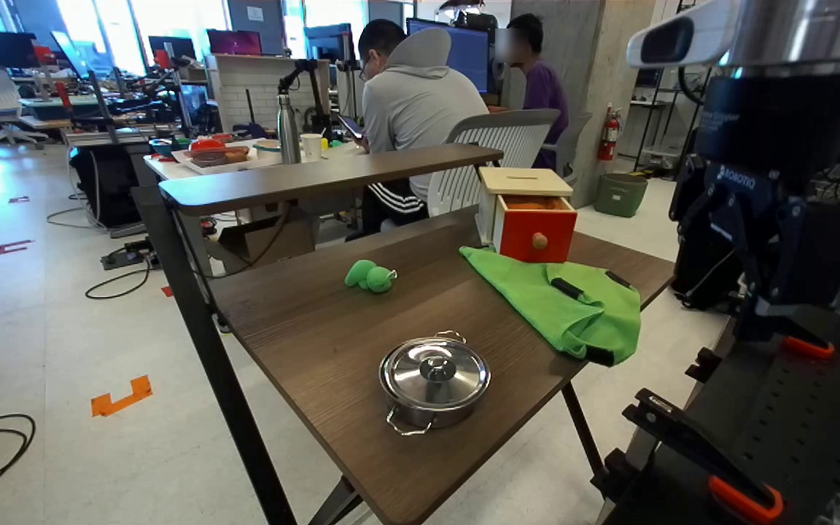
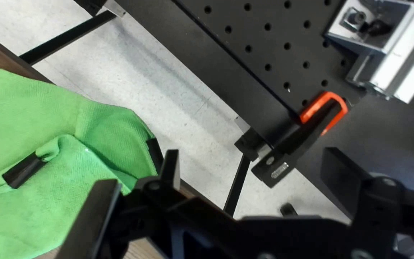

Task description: Fold the green cloth

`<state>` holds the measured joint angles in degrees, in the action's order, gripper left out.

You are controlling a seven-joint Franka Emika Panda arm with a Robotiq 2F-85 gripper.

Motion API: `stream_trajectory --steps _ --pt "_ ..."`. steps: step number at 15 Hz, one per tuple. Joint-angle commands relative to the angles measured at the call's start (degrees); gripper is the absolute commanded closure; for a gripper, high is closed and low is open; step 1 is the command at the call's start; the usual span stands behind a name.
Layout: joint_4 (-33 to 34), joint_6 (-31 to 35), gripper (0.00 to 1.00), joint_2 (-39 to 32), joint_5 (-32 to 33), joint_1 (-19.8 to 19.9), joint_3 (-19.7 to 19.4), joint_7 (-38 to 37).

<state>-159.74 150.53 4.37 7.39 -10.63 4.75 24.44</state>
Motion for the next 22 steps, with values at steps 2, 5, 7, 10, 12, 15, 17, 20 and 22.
stream_trajectory --steps 2,5,7,10,12,15,17,20,22 --pt "1.77 4.32 0.00 -7.94 14.50 2.88 0.24 -5.29" --pt "3.76 5.81 0.00 -12.26 21.87 3.47 -1.04 -10.50" --pt "5.43 6.76 0.00 -14.91 23.98 3.52 -1.95 -13.25" --pt "8.50 8.16 0.00 -19.40 27.52 2.15 -4.24 -19.56" --pt "10.56 9.34 0.00 -22.20 29.20 1.41 -5.41 -23.51" --pt "13.53 11.18 0.00 -25.84 30.55 0.13 -6.77 -29.07" --pt "15.34 12.38 0.00 -27.88 30.54 -0.91 -7.35 -32.43" --pt "17.77 14.09 0.00 -30.48 29.43 -2.02 -7.26 -35.59" --pt "19.27 14.84 0.28 -31.86 29.03 -2.49 -6.99 -37.19"
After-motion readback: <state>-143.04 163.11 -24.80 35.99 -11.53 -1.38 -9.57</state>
